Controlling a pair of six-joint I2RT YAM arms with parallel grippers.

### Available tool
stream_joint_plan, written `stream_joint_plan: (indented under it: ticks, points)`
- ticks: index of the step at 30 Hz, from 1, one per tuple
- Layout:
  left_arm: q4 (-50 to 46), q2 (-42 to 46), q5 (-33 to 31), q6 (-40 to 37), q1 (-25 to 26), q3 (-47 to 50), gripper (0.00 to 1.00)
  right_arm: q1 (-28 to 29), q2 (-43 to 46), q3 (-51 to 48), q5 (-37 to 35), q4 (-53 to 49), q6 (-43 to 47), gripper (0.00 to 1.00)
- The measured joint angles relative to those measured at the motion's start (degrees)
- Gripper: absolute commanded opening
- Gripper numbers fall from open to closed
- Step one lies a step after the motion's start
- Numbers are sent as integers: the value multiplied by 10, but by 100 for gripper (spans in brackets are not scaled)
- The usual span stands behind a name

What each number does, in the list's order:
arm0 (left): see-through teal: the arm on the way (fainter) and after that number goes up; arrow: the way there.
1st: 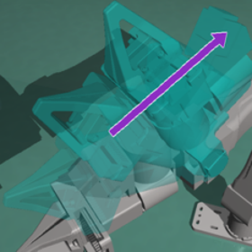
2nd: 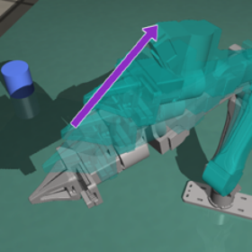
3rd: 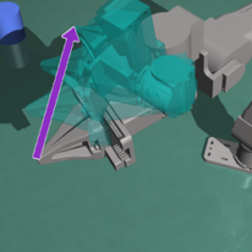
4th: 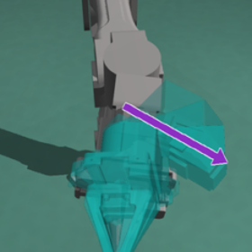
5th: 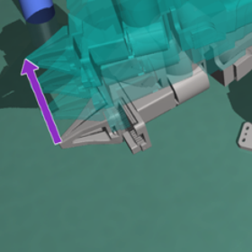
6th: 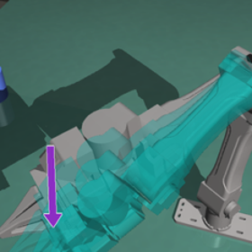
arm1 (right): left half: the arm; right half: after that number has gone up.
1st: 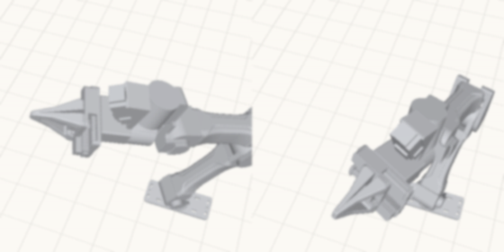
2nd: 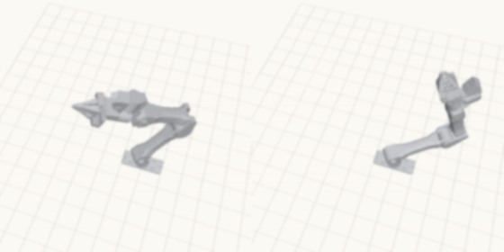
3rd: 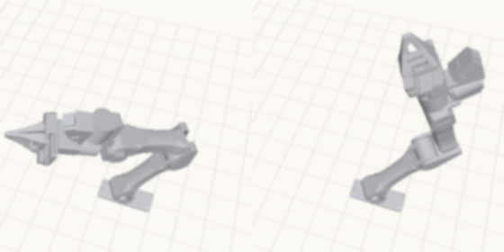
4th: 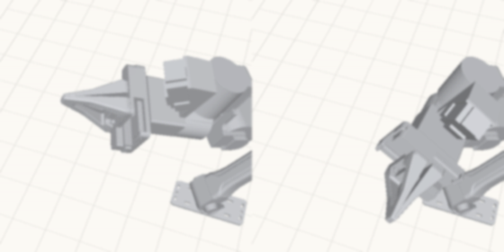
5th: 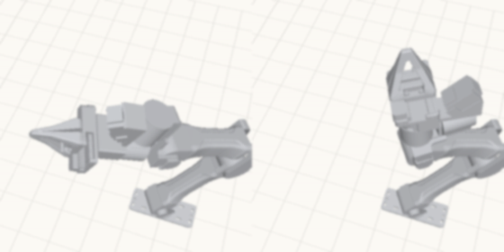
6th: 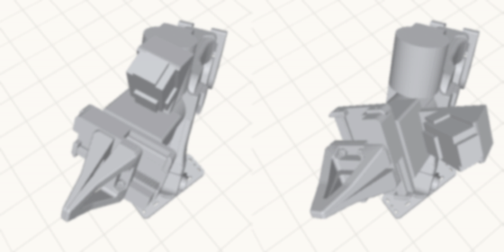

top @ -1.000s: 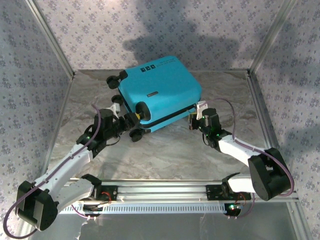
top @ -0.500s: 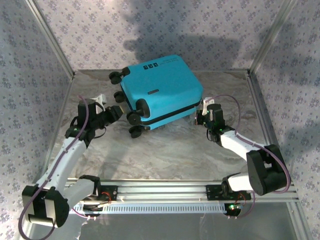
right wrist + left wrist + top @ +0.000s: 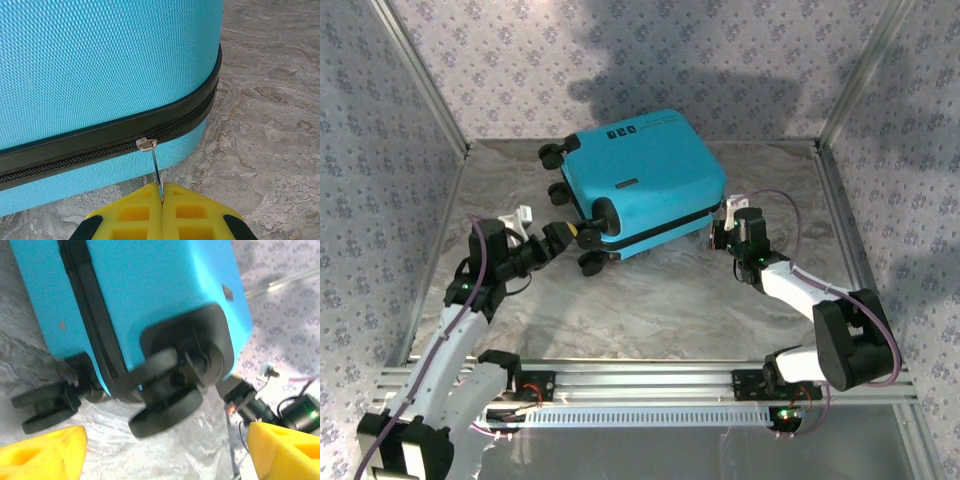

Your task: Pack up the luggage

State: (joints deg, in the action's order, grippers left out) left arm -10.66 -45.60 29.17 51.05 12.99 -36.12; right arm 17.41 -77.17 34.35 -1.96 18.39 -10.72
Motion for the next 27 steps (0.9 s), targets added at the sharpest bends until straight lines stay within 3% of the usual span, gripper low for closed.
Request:
stream_joint_plan:
  ticks: [7,13,19,27]
  points:
    - [85,6,-7,93,75,59,100,5,0,0,-3,0,0,0]
    - [181,-70,-11,141,121,66,100,9,0,0,-7,-2,0,0]
    - [217,-141,-16,156,129,45,100,9,0,0,-8,-3,0,0]
    - [184,-153,-34,154,121,8,100,9,0,0,-9,-4,0,0]
